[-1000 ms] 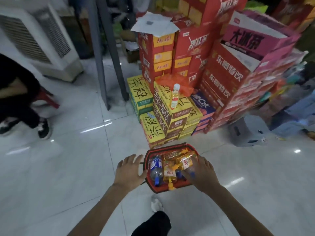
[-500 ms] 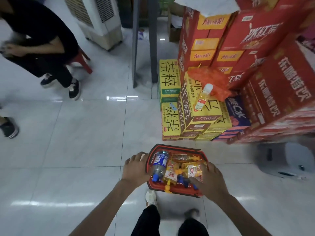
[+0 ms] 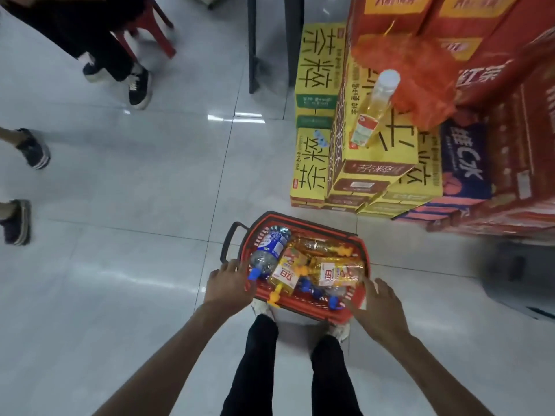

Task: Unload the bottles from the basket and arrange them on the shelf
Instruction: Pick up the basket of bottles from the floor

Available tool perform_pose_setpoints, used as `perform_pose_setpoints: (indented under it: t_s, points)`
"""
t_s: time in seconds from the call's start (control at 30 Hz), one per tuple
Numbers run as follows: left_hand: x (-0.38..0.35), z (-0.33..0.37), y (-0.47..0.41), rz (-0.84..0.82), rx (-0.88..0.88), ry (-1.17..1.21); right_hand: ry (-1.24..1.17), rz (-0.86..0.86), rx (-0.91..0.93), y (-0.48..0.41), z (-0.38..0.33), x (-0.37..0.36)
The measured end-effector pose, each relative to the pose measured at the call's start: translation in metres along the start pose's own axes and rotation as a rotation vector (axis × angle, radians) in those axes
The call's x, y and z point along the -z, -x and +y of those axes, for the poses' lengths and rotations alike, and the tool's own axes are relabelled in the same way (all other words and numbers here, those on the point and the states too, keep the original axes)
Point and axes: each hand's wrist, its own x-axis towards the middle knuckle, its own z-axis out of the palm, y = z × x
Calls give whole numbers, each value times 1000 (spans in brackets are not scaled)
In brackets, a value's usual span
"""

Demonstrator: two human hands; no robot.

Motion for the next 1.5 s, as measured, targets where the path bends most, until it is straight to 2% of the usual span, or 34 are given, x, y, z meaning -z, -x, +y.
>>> perform_pose_setpoints:
  t_s: [0.17,0.3,0.47,0.57,0.67,0.77,0.9,1.0,1.17,1.3,1.43,1.5]
  points:
    - [-80,-4,-58,-80,52,22,-123,-106,-183,-41,46,-85]
    - [-143,-27,-120,-69,102,77,-221,-141,-294,-84,64,-139]
    - [-188,-39,-186,76,169,157,-483,21,-466,-146,73,-181]
    - [-203,-38,-212,141,266,336,-722,56,-576,-184,71,-195]
    - [-212,-39,-235,123,429,504,-980,42,-637,-223,100,-231]
    - [-211,-50,-256,46,529,667,-1170,131,-762,-224,89,-207]
    - [-201,-73,-276,-114,451,700,-1085,88,-859,-233,83,-182]
    - [-194,-78,-284,-207,402,664,-1020,30,-811,-243,93,-176]
    - [-186,-73,-285,-217,453,642,-934,-90,-828,-252,106,-178]
    - [-181,-72,-285,-245,497,618,-922,-70,-883,-248,93,-176]
    - [-184,-75,-278,-249,521,618,-890,-83,-887,-256,109,-199]
    - [-186,-82,-265,-260,546,636,-836,-73,-878,-248,87,-180]
